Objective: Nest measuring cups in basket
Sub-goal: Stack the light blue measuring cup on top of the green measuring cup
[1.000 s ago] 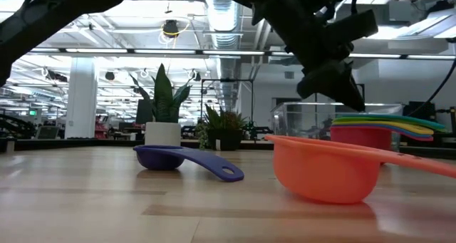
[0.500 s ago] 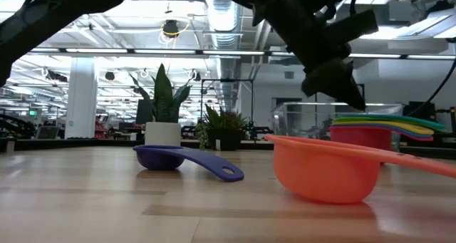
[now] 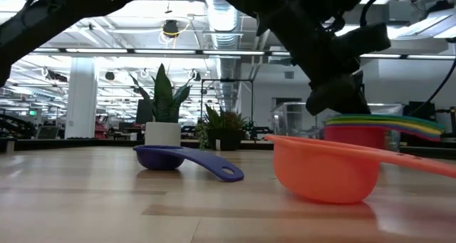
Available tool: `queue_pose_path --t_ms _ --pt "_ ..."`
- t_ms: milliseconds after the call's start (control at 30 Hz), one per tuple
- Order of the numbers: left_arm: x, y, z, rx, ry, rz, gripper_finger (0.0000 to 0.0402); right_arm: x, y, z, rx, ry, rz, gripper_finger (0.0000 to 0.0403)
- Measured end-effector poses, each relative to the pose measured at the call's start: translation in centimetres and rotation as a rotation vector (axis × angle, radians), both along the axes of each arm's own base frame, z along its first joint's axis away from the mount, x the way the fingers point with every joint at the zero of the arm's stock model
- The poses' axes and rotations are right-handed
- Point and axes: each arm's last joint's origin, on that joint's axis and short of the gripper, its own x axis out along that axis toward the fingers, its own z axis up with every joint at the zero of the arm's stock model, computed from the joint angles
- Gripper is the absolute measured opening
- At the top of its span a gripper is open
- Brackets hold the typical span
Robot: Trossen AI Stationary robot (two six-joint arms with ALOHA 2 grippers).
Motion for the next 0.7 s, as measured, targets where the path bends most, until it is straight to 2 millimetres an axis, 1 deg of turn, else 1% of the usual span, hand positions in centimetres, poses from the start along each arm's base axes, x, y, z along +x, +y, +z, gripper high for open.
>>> queue_pose_path --t_ms 133,267,367,567,700 --pt "-0.7 0.1 -0.6 -0.033 0.092 0.024 0.0 0.0 0.0 0.0 0.002 0.0 0.001 0.0026" --pt "-1.4 0.0 -0.6 -0.045 0.157 0.053 0.0 0.0 0.0 0.0 -0.001 0.001 0.001 0.0025" --pt "-1.9 0.0 -0.4 -0.052 0.21 0.057 0.0 0.0 0.0 0.0 -0.002 0.002 0.001 0.0023" --pt "-3.2 -0.7 0.7 -0.065 0.338 0.032 0.0 0.0 0.0 -0.1 -0.013 0.006 0.004 0.0025" --pt "-4.1 -1.0 0.8 -0.103 0.442 0.02 0.0 0.0 0.0 -0.1 -0.011 0.004 0.004 0.0026"
